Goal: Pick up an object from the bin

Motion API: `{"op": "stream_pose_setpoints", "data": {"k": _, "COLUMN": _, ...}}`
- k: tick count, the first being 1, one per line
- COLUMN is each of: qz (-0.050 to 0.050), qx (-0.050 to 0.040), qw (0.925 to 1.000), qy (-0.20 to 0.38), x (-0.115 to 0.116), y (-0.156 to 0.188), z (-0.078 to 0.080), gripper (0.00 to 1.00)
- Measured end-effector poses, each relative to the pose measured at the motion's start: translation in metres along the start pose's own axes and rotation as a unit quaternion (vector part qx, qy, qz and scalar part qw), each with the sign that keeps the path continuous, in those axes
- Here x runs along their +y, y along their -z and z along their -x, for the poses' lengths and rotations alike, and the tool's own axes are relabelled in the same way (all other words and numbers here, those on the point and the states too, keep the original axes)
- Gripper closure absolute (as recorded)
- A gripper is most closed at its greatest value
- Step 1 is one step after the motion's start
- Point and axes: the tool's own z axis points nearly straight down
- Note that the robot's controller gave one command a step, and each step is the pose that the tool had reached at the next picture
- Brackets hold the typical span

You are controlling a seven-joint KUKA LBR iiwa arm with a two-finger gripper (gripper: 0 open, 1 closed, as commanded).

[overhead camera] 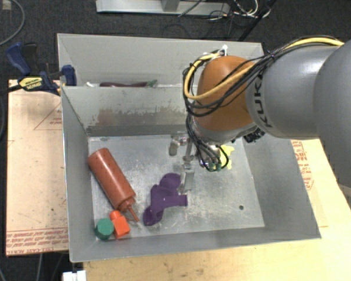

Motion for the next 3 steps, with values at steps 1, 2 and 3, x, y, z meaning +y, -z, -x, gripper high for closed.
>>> {"op": "stream_pose_setpoints", "data": {"k": 1, "qz": 0.000, "qx": -0.0038, "qw": 1.0000, "qy": -0.001, "x": 0.000, "y": 0.005, "z": 0.002, "gripper": 0.00}}
{"op": "stream_pose_setpoints", "data": {"k": 2, "qz": 0.000, "qx": -0.0057, "qw": 0.9966, "qy": 0.082, "x": 0.000, "y": -0.012, "z": -0.001, "gripper": 0.00}}
{"op": "stream_pose_setpoints", "data": {"k": 3, "qz": 0.000, "qx": -0.0040, "qw": 0.9761, "qy": 0.217, "x": -0.004, "y": -0.039, "z": 0.006, "gripper": 0.00}}
